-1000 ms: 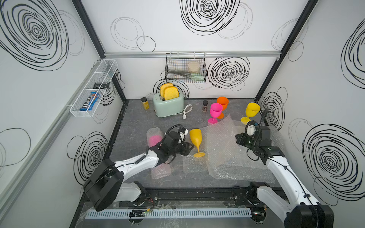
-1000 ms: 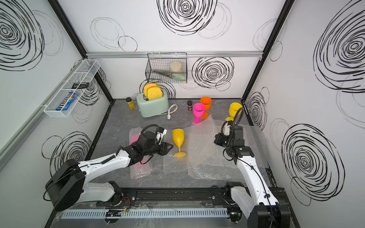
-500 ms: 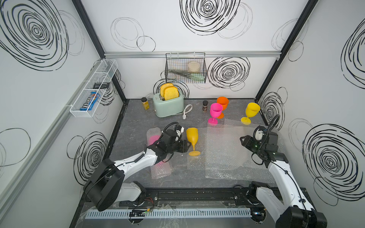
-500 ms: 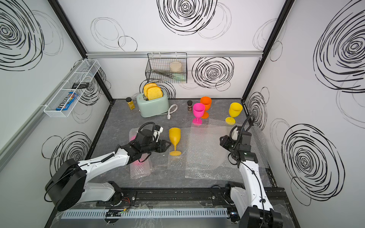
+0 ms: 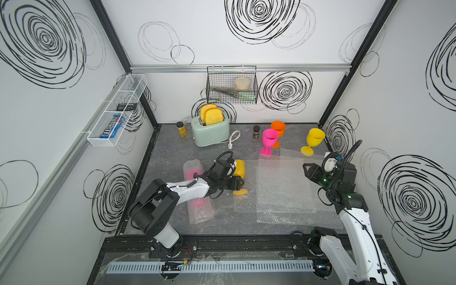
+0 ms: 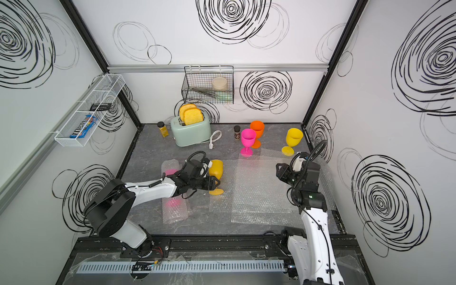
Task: Unpack wine glasses from bubble wrap
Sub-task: Pick up the wine glass from the bubble wrap.
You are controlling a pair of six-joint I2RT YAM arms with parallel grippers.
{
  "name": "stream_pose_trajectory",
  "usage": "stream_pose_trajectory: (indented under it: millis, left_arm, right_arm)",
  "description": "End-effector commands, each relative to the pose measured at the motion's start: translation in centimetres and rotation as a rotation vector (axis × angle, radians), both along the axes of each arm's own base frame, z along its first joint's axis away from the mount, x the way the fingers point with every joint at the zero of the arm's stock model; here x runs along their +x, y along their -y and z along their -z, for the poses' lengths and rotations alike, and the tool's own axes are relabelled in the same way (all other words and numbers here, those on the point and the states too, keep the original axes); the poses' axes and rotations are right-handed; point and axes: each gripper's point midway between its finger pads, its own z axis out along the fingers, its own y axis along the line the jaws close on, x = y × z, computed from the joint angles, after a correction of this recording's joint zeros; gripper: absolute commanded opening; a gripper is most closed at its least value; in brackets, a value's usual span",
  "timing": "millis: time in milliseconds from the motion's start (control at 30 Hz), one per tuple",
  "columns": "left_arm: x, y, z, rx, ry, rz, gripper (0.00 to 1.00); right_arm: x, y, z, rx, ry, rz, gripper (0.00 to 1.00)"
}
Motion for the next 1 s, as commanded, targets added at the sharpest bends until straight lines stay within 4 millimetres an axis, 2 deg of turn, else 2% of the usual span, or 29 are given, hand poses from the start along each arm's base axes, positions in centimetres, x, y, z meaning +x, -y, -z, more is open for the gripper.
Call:
stream_pose_trajectory:
  millis: [0, 233, 433, 533, 700, 833, 967]
  left_arm:
    - [0.5, 0.9, 0.4, 0.023, 0.005, 0.018, 0.67]
    - [0.6, 2.2, 1.4, 0.108, 0.027, 0.064, 0.62]
    - [0.4, 1.9, 2.7, 0.191, 0.041, 0.073, 0.51]
    - [0.2, 2.2, 2.2, 0.197, 0.078, 0.113, 0.49]
    - [-0.8, 2.8, 0.0, 0.23, 0.19, 0.239, 0.5]
    - [-2.3, 2.7, 1.0, 0.292, 0.191, 0.325, 0.5]
    - [-2.8, 2.4, 1.4, 0.348, 0.211, 0.353, 0.5]
  right_arm:
    - [-0.4, -1.5, 1.0, 0.005, -0.039, -0.06, 0.54]
    - [0.3, -6.0, 2.6, -0.007, -0.076, -0.239, 0.54]
    - [1.0, -7.8, 3.2, 0.011, -0.065, -0.308, 0.55]
    - [1.2, -8.6, 3.5, 0.008, -0.067, -0.339, 0.54]
    - [1.3, -10.5, 3.6, -0.005, -0.058, -0.442, 0.55]
    - [1.3, -12.6, 4.4, -0.02, -0.066, -0.545, 0.55]
    - [1.5, -14.6, 5.6, -0.025, -0.076, -0.619, 0.56]
